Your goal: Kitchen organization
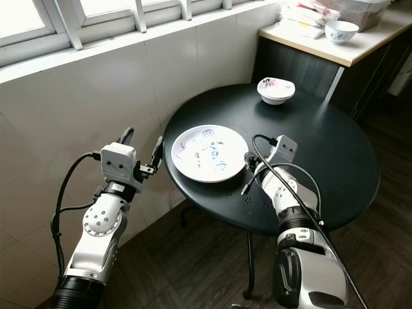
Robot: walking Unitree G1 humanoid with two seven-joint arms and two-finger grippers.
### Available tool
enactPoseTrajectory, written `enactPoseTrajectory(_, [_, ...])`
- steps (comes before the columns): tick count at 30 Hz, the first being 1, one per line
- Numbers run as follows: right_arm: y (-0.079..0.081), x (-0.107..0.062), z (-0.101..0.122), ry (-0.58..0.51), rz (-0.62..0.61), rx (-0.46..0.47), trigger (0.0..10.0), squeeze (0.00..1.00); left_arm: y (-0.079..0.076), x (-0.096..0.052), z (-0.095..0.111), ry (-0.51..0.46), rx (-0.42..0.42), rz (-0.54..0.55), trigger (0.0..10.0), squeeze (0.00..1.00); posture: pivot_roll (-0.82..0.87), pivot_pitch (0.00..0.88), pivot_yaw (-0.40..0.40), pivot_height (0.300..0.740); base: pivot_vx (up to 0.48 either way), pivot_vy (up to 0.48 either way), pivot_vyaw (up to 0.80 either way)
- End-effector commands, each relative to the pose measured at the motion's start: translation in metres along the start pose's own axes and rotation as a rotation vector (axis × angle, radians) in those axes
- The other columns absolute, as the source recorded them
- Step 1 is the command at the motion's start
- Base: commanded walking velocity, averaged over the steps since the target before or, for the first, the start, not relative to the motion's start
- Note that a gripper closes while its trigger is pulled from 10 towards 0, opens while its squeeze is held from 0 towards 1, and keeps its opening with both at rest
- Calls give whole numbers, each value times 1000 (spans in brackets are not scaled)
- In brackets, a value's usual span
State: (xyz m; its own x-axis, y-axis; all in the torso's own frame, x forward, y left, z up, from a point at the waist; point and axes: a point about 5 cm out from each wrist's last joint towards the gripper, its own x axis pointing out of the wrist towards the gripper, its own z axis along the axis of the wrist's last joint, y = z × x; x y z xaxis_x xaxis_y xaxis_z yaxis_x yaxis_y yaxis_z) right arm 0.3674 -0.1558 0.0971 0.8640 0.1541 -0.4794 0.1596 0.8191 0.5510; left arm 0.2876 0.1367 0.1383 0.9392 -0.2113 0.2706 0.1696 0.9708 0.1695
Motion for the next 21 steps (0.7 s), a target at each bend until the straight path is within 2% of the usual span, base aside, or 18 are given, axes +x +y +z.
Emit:
enactPoseTrajectory(1, [4, 2, -1, 25, 20, 36, 10000, 0, -2, 2, 0, 12, 5, -9, 10000, 0, -23, 0, -25, 740, 0, 0, 0])
enactPoseTrajectory(7, [11, 6, -7, 90, 44, 87, 10000, 0, -3, 3, 0, 12, 5, -9, 10000, 0, -17, 0, -30, 740, 0, 0, 0])
enactPoseTrajectory(19, [3, 7, -18, 153, -28, 126, 10000, 0, -4, 3, -1, 25, -1, -9, 10000, 0, -23, 0, -33, 740, 0, 0, 0])
enactPoseTrajectory(20, [2, 8, -18, 152, -33, 133, 9176, 0, -4, 3, -2, 27, -2, -10, 10000, 0, -24, 0, -33, 740, 0, 0, 0])
enactPoseTrajectory(21, [1, 8, -18, 150, -43, 139, 4392, 0, -4, 3, -2, 29, -2, -11, 10000, 0, -24, 0, -33, 740, 0, 0, 0])
